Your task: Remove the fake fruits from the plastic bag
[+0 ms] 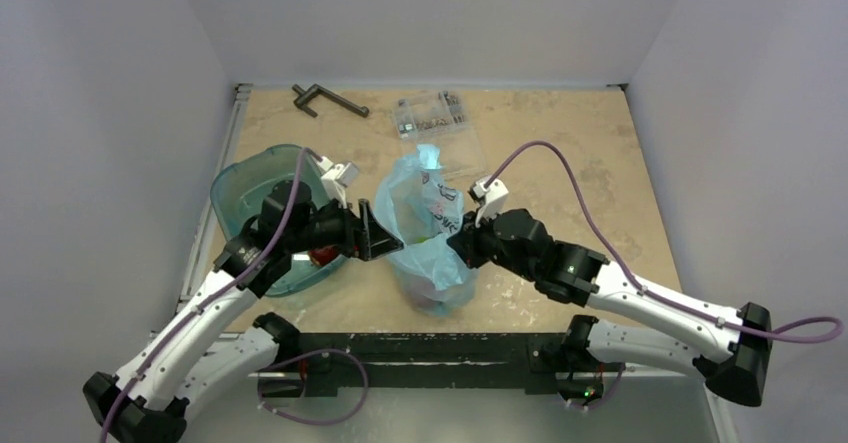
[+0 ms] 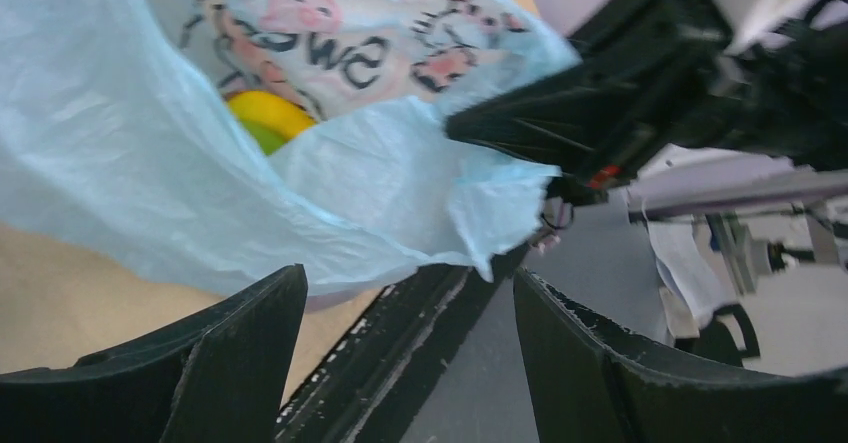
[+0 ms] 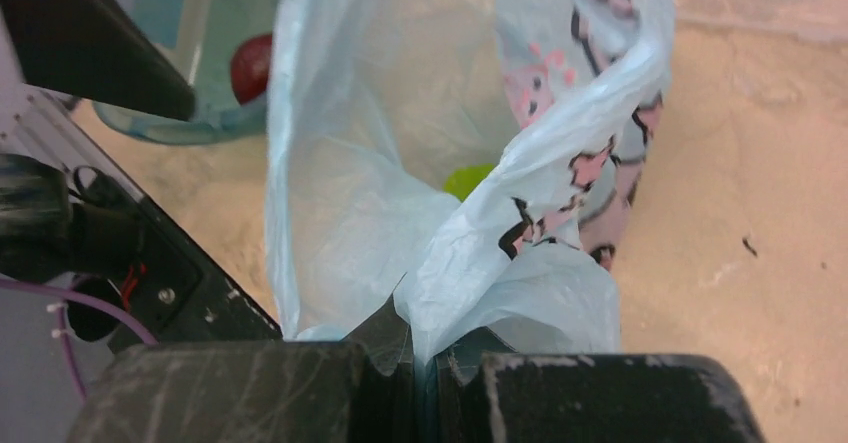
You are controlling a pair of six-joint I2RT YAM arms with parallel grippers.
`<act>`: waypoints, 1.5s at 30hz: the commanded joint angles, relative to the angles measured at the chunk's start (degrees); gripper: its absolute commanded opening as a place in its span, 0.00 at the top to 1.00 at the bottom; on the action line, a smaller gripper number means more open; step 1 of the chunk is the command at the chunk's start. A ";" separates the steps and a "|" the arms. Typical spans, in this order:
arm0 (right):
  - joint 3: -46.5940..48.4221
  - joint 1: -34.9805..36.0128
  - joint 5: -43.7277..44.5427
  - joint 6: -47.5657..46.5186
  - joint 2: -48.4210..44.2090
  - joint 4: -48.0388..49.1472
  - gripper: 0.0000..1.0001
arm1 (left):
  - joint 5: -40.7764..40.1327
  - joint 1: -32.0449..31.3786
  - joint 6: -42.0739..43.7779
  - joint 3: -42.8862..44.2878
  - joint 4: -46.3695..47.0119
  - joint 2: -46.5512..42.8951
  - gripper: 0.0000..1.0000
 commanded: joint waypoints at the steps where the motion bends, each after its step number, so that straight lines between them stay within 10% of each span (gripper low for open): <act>1: -3.60 0.02 4.00 4.49 -5.86 -4.22 1.00 | 0.34 -7.80 2.50 8.57 3.61 4.14 0.25; 17: 29.26 -6.14 7.73 -18.44 17.97 0.02 1.00 | -4.22 -9.81 -5.44 7.07 10.85 5.23 0.25; 31: -0.53 -6.14 -0.49 -0.92 0.47 -6.83 1.00 | -4.49 -15.61 -6.35 6.66 16.22 16.26 0.30; 45: -4.40 -6.05 -3.74 2.03 -4.97 -6.58 1.00 | -25.20 -19.79 -4.73 8.67 13.91 28.74 0.55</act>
